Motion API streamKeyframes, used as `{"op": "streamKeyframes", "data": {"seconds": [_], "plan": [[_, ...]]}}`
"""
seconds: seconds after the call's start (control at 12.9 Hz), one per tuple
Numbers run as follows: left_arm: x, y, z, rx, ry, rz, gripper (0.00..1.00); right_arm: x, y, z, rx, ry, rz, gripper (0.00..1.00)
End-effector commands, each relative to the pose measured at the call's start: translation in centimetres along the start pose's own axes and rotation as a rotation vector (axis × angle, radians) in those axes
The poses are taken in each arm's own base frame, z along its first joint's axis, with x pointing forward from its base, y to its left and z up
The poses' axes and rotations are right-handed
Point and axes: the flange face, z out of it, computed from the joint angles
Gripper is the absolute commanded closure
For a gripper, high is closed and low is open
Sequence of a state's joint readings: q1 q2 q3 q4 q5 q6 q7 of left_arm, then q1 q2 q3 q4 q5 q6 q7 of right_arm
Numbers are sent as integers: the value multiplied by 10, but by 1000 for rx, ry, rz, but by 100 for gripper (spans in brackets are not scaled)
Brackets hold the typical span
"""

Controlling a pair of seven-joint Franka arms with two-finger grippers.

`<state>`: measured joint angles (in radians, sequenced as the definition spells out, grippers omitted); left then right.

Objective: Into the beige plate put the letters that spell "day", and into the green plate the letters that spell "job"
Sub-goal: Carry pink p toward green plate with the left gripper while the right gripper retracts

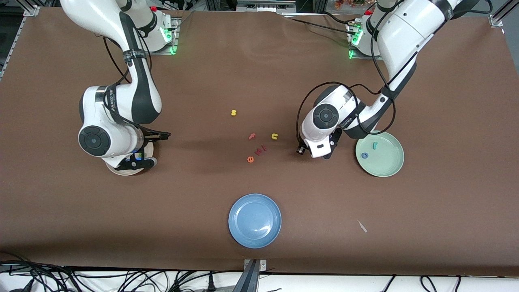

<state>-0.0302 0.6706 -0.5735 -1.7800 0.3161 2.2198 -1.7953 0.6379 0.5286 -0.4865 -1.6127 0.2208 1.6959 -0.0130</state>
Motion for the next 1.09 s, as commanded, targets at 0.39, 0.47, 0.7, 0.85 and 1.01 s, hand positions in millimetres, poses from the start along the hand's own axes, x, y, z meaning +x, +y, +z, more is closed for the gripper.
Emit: {"op": "streamKeyframes", "data": {"seconds": [0.39, 0.47, 0.7, 0.85, 1.01], "plan": [[62, -20, -37, 96, 49, 218, 100, -5, 2, -46, 83, 42, -26, 0], [71, -23, -46, 97, 54, 251, 100, -9, 15, -58, 89, 63, -34, 0], [99, -30, -56, 119, 43, 340, 100, -26, 42, -88, 70, 104, -47, 0], [122, -38, -63, 138, 15, 418, 100, -45, 48, -115, 57, 134, -45, 0], [151, -47, -71, 128, -51, 518, 100, -70, 67, -151, 12, 194, -23, 0]]}}
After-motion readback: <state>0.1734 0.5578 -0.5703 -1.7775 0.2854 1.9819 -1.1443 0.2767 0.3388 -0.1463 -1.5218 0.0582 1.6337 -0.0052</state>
